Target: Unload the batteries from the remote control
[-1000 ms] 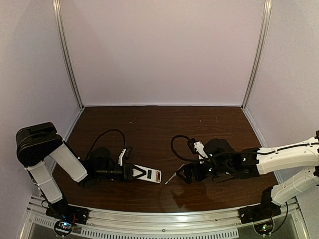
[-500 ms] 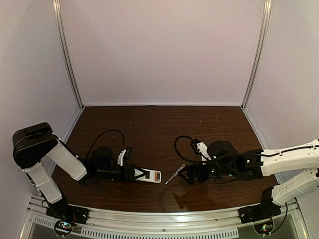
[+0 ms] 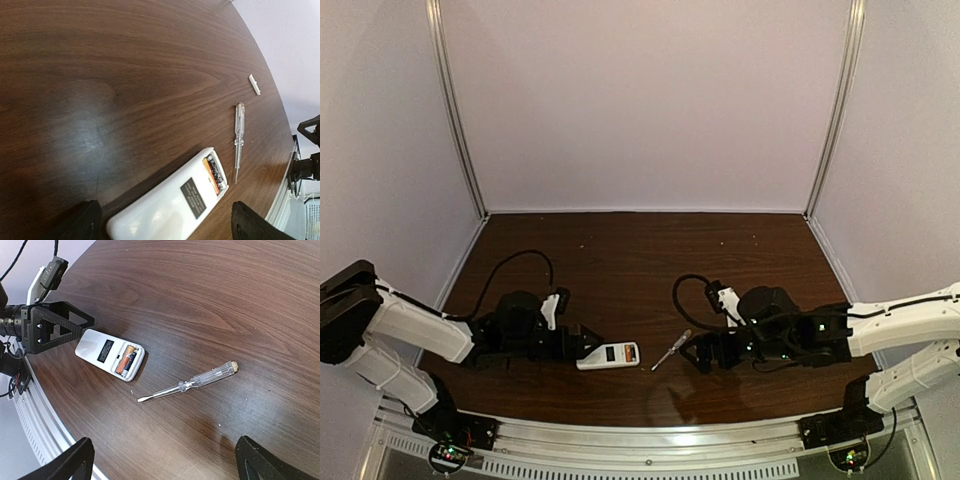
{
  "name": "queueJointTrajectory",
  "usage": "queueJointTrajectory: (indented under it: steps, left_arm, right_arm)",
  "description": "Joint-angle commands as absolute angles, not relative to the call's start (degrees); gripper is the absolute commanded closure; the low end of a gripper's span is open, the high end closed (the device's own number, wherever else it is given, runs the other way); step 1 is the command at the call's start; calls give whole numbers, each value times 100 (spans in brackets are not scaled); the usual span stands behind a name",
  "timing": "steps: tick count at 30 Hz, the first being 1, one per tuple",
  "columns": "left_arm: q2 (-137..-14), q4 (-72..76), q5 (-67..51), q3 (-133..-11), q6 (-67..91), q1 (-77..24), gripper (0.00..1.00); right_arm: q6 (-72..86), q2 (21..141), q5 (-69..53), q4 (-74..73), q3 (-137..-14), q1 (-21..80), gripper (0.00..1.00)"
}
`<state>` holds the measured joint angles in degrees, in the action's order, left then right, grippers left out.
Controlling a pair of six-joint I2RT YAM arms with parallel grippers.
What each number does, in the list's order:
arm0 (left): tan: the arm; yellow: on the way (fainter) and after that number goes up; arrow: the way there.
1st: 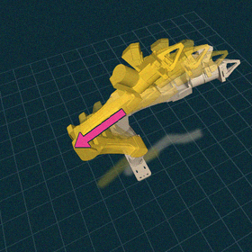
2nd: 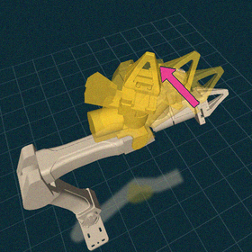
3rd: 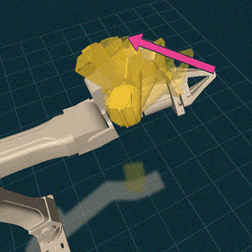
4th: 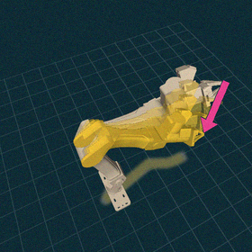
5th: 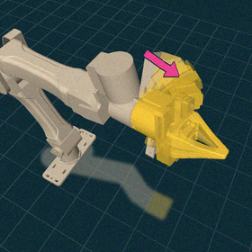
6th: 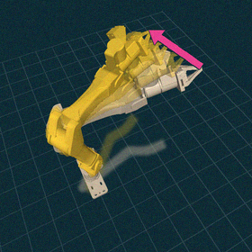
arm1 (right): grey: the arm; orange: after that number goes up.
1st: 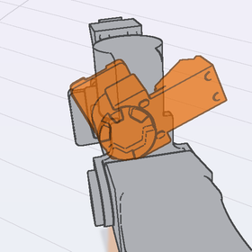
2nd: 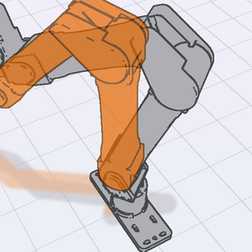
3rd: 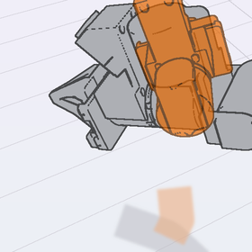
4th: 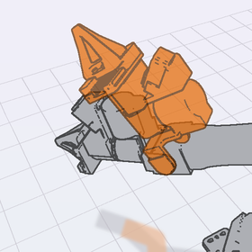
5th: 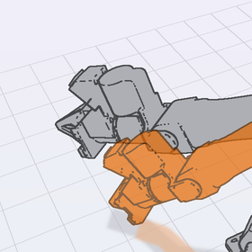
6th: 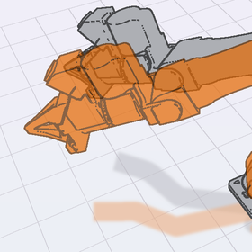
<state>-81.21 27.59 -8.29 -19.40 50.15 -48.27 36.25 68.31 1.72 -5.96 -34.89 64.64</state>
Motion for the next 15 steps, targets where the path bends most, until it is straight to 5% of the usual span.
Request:
queueJointTrajectory:
  steps: [1, 15]
  left_arm:
    - [-7833, 2139, -149, -2065, 4825, -4886, 7]
    - [-6874, 819, 1767, -2224, 4389, -5347, 3]
  right_arm:
    - [3706, 6699, 394, -675, -3367, 6554, 0]
    - [3823, 6616, 628, -660, -3279, 6726, 0]
